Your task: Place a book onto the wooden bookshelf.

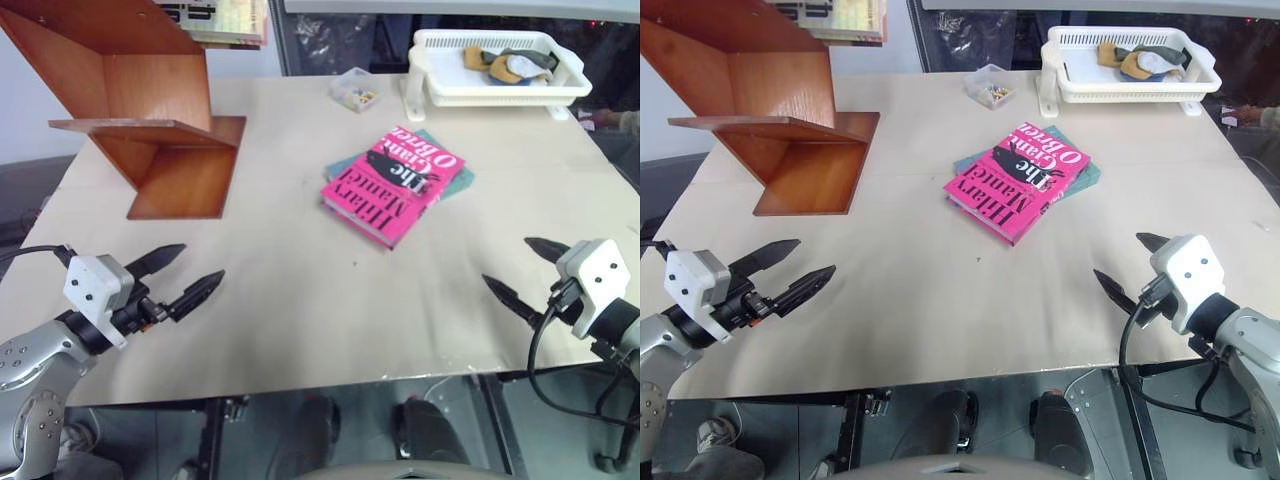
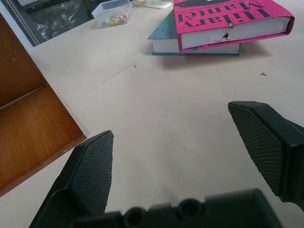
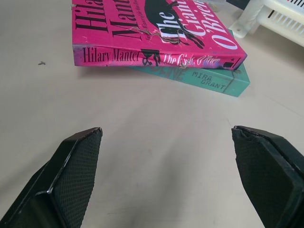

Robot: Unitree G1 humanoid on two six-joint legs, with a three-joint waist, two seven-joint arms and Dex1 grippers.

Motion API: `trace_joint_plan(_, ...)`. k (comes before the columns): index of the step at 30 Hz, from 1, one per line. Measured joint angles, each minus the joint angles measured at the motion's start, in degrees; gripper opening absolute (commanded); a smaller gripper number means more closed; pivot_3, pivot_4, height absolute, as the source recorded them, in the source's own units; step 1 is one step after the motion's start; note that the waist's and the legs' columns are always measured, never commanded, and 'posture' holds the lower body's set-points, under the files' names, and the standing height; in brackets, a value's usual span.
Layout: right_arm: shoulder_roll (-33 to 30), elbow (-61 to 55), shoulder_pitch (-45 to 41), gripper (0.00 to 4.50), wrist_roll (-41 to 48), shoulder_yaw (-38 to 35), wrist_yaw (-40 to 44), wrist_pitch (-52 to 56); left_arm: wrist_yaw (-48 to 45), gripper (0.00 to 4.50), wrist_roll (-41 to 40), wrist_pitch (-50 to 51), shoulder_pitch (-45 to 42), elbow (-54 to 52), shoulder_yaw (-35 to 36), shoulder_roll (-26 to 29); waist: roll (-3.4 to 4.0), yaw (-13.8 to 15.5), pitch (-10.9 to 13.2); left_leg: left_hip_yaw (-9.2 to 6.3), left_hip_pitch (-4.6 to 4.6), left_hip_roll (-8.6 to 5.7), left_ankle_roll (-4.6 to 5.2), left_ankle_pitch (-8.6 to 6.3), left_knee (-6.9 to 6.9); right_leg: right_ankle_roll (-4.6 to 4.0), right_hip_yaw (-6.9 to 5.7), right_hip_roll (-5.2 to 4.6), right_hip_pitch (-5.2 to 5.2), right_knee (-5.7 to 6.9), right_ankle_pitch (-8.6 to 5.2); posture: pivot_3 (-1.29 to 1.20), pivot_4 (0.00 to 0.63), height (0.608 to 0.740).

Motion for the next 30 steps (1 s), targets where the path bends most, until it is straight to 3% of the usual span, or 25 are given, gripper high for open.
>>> trace_joint_plan(1,0.00,0.00,0.00,4.50,0.00,0.00,0.00,0.00,0.00,4.46,0.00,0.00,0.00,0.00,0.00,0.00,0.00,0.00,0.00,0.00,0.00,0.00,0.00,0.00,0.00,0.00,0.00,0.00,0.00,0.00,0.00,0.00,0.150,0.740)
trace_joint_plan(4,0.05,2.72,-3.08,3.71,-0.04,0.90,-0.33,-0.05,0.74,4.50,-1.09,1.16,-1.70,-0.50,-0.77,-0.06,0.00,-0.11,0.00,0.01,0.01,0.00,0.00,0.00,0.02,-0.03,0.00,-0.01,0.01,0.00,0.03,0.00,0.150,0.740)
trace_joint_plan(10,0.30,5.32,-5.37,0.75,0.00,3.54,-0.50,-0.40,1.77,4.50,-2.77,2.78,-3.16,-3.42,-1.68,-0.26,0.01,-0.17,0.01,0.00,0.01,0.00,0.00,0.00,-0.06,-0.04,-0.01,0.00,-0.02,-0.03,0.03,0.00,0.150,0.740)
trace_joint_plan(12,0.30,5.49,-5.61,0.01,-0.06,3.69,-0.71,-0.42,1.81,4.50,-2.80,2.89,-3.58,-3.42,-1.73,-0.25,0.01,-0.19,0.01,0.00,0.00,-0.01,0.00,0.00,-0.07,-0.04,-0.01,0.00,-0.02,-0.04,0.03,0.00,0.150,0.740)
trace_joint_plan(26,1.40,19.38,-17.46,0.01,-8.16,13.48,-3.28,-4.88,1.84,4.50,-3.44,3.89,-7.59,-3.57,-5.29,-0.26,0.03,-0.44,0.02,0.02,0.01,-0.01,-0.11,0.07,-0.07,-0.06,0.00,0.06,-0.06,-0.01,0.05,0.00,0.150,0.740)
trace_joint_plan(27,1.97,28.92,-25.47,0.01,-13.16,17.63,-5.27,-7.48,1.96,4.50,-3.40,3.91,-8.67,-3.88,-6.70,-0.35,0.04,-0.84,0.05,0.21,0.05,-0.02,-0.23,0.14,-0.06,-0.08,-0.01,0.09,-0.10,0.06,0.08,0.00,0.150,0.740)
trace_joint_plan(30,3.34,39.37,-33.35,0.01,-16.00,19.46,-6.57,-9.18,2.02,4.50,-3.40,3.88,-9.63,-4.73,-8.18,-0.41,0.07,-0.78,0.07,0.24,0.10,-0.03,-0.25,0.16,-0.04,-0.09,-0.01,0.16,-0.11,0.14,0.09,0.00,0.150,0.740)
